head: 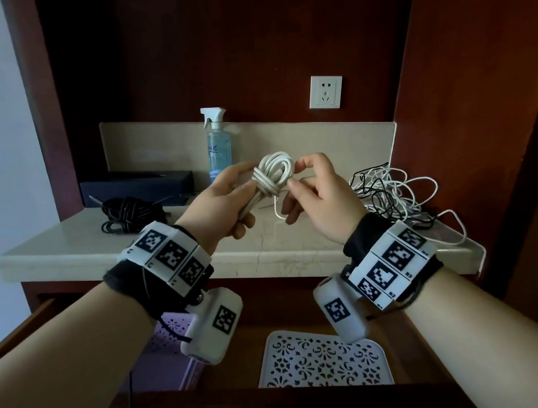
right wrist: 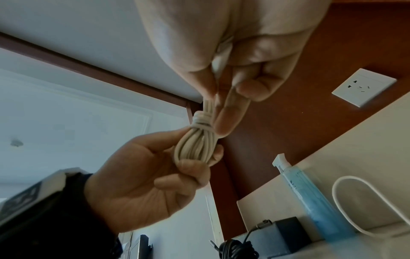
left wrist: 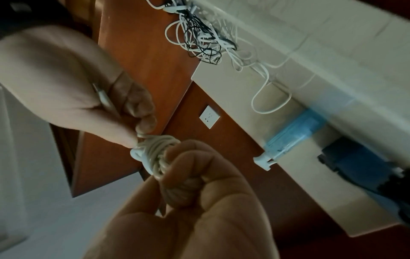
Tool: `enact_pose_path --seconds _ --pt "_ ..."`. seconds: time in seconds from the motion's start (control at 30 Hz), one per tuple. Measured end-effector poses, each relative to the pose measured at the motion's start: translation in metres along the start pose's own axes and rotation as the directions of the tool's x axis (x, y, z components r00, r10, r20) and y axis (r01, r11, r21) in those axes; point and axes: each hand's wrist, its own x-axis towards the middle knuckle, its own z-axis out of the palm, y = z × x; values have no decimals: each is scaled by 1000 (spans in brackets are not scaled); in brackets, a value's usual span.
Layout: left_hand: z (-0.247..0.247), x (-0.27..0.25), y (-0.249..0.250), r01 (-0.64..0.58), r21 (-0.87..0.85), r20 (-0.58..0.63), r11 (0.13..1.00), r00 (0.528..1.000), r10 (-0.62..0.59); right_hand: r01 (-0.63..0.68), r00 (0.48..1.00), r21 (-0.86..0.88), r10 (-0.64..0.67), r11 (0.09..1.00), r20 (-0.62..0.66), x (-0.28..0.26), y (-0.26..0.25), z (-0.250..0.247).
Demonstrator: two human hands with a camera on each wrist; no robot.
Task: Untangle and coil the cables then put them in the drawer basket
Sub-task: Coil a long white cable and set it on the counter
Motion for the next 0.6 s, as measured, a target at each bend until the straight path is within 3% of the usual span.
enact_pose_path --seconds 0.1,0.2,0.4,0.6 --pt "0 0 3 -163 322 -1 932 985 172 16 1000 -30 -16 999 -13 2 -8 -2" --pt "-2 2 7 -236 467 -10 852 962 272 20 1000 -31 -20 999 -20 2 -13 -3" --pt "1 1 15 -314 427 -4 848 937 349 13 998 227 0 974 -58 -3 -16 -9" --pt "-2 -1 20 -259 329 86 908 966 244 127 992 361 -117 924 -49 -8 -23 -13"
